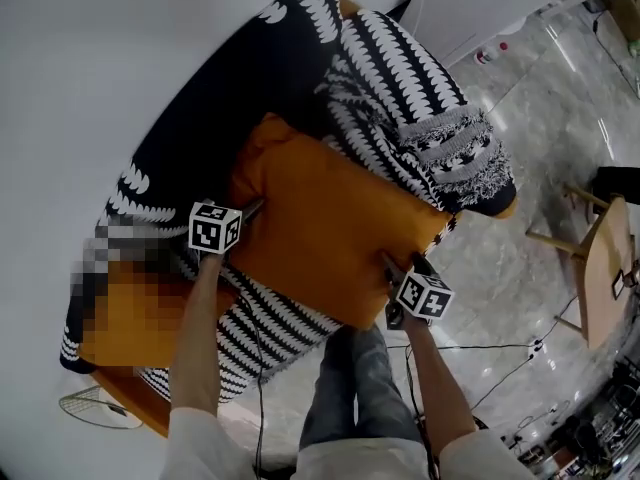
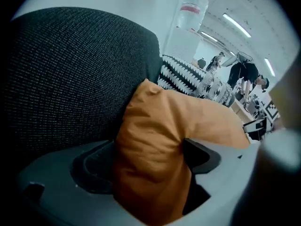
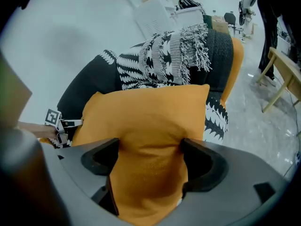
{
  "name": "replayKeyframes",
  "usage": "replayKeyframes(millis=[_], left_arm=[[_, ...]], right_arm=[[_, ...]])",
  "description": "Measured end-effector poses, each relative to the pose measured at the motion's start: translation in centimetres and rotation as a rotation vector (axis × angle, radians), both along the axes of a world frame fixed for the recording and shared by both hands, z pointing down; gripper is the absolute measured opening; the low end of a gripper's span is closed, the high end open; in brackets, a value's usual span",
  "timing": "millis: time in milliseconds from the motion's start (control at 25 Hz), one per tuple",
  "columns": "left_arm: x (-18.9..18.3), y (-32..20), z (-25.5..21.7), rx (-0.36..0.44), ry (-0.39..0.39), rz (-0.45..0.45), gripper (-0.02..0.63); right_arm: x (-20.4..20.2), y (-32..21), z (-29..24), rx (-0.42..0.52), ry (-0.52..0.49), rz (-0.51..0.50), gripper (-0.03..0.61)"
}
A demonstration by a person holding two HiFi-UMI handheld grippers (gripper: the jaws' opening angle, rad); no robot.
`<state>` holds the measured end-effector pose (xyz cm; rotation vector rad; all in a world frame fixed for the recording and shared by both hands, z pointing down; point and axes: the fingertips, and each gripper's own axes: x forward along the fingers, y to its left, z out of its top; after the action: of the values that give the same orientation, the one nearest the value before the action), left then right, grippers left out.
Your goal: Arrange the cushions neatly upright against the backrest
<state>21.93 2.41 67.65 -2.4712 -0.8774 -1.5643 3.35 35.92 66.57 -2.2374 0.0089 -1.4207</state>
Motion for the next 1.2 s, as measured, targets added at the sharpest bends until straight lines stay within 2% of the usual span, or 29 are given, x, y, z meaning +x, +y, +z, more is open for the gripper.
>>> replayKeyframes(millis=[440, 600, 760, 840, 960, 1200], left_arm=[[-0.7, 0.1, 0.5, -0.065, -0.058, -0.003, 0.437], [-1.1, 0.1, 0.6, -0.059, -0.059, 0.018, 0.433], [-1.5, 0.9, -0.1, -0.066, -0.044, 0.057, 0.301], [-1.6, 1.5, -0.9, -0.077, -0.041, 0.076, 0.236], [-2.5, 1.6, -2.1, -0.081, -0.033, 0.084, 0.175], [-2.6, 2.6, -3.3, -0.108, -0.007, 0.065, 0.127]], right_arm=[[-0.3, -0.3, 0.5, 0.010, -0.011, -0.001, 0.408], [-0.3, -1.1, 1.1, 0.031, -0.040, -0.035, 0.403], [0.4, -2.0, 0.7, 0.045, -0.035, -0.095, 0.258], [0.5, -2.2, 0.0, 0.053, -0.018, -0.111, 0.206], [0.0, -2.8, -0.9, 0.067, 0.004, -0.140, 0.132], [0.2, -2.1, -1.5, 0.036, 0.036, -0.181, 0.090]])
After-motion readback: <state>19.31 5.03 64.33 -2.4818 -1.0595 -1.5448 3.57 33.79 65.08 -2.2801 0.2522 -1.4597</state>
